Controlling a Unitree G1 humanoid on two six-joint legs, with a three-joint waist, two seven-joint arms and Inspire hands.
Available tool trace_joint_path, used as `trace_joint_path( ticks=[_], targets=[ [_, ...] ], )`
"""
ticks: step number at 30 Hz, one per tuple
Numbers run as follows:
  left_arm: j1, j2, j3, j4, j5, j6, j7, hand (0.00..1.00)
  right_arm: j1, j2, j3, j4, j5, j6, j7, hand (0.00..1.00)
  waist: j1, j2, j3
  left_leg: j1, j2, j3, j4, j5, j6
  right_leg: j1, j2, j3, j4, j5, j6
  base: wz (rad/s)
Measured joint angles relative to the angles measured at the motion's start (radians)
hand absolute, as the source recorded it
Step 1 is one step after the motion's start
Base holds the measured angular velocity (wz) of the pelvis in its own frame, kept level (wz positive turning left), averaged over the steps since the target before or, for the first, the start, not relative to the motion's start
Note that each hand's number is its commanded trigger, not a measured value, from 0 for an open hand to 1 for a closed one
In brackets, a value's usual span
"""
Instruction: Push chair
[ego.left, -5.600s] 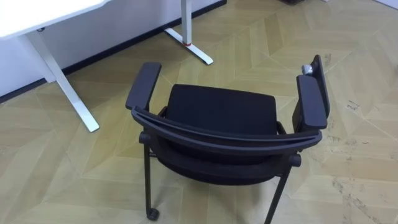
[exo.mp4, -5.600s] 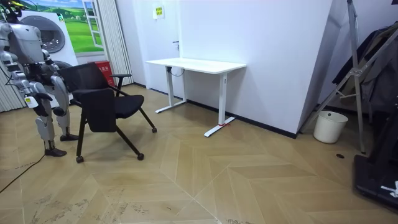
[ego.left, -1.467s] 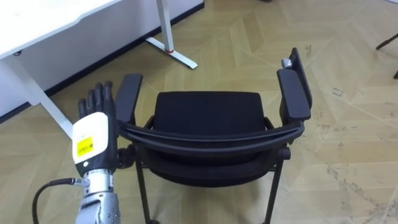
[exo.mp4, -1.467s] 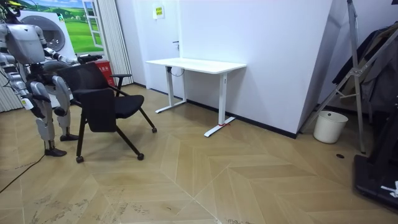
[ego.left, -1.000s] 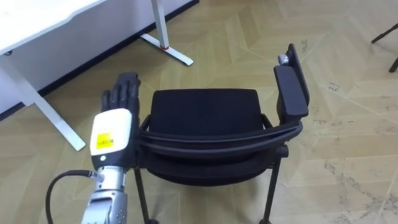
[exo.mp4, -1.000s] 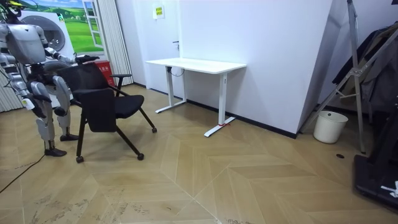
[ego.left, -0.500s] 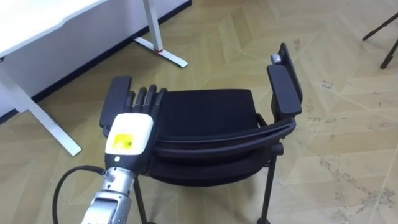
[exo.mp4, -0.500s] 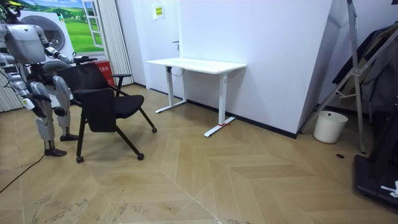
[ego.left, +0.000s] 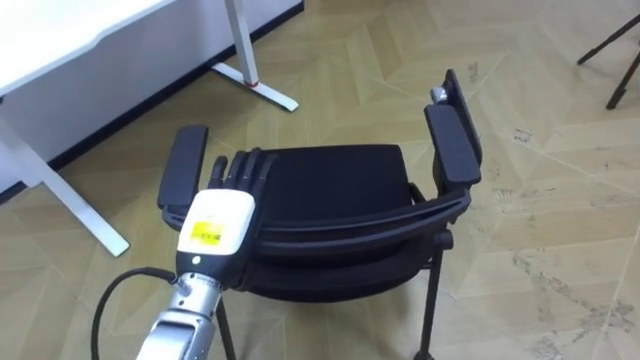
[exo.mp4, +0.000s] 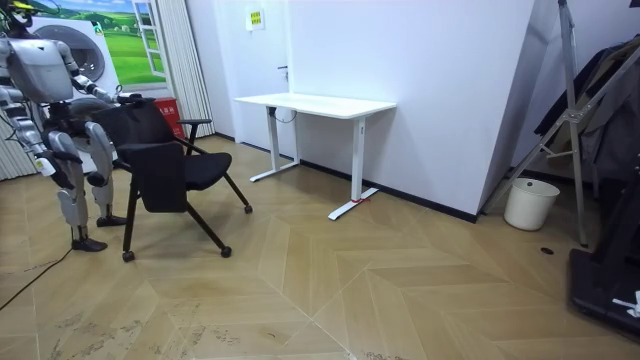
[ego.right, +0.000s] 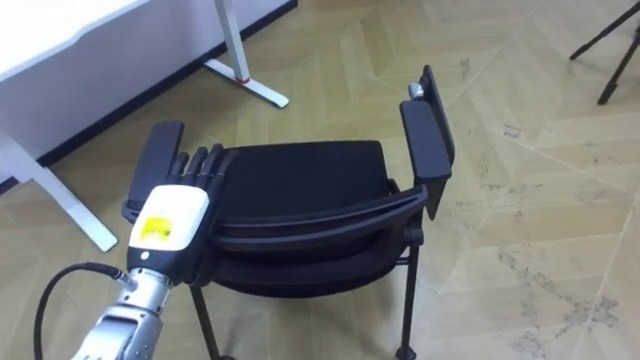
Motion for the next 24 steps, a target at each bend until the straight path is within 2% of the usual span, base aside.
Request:
trace_joint_path(
  ticks=[2,4,5,8,17,24],
  targets=[
    [-0.015,-0.015,0.001,0.057,0.000,0.000,0.022,0.00,0.005,0.000,-0.009,0.000,0.001,0.003,0.003,0.00,0.000,0.003,0.0004,0.018,0.003,0.003,-0.005,-0.002,-0.003,0.018,0.003,0.004,-0.001,0.000,0.000,-0.05],
    [-0.028,-0.015,0.002,0.089,0.000,0.000,0.029,0.00,0.005,0.000,-0.010,0.000,0.000,0.008,0.003,0.00,-0.001,0.003,0.0003,0.021,0.005,0.007,-0.004,-0.003,-0.004,0.020,0.007,0.018,-0.001,0.000,-0.001,-0.08],
    [-0.031,-0.017,0.009,0.099,0.000,0.001,0.029,1.00,0.005,0.000,-0.010,-0.002,0.000,0.013,0.002,0.00,0.000,0.003,0.0002,0.021,0.007,0.015,-0.002,-0.003,-0.004,0.018,0.010,0.028,-0.001,-0.002,-0.004,-0.14],
    [-0.030,-0.022,0.020,0.115,-0.009,0.019,0.044,1.00,0.005,-0.001,-0.010,-0.004,0.001,0.028,0.000,0.00,-0.001,0.003,-0.0002,0.025,0.012,0.033,0.001,-0.003,-0.008,0.012,0.019,0.057,0.000,-0.001,-0.009,-0.19],
    [-0.030,-0.047,0.032,0.125,-0.024,0.029,0.049,1.00,0.005,-0.005,-0.010,-0.008,0.006,0.035,-0.010,0.00,0.002,-0.007,-0.0057,0.041,0.013,0.039,0.000,-0.003,-0.008,0.014,0.020,0.066,0.002,-0.002,-0.010,-0.02],
    [-0.037,-0.032,0.021,0.125,-0.019,0.029,0.048,1.00,0.005,-0.011,-0.009,-0.008,0.009,0.035,-0.001,0.00,0.000,-0.010,-0.0058,0.040,0.013,0.039,-0.002,-0.003,-0.008,0.013,0.020,0.065,0.002,-0.003,-0.010,0.00]
  ],
)
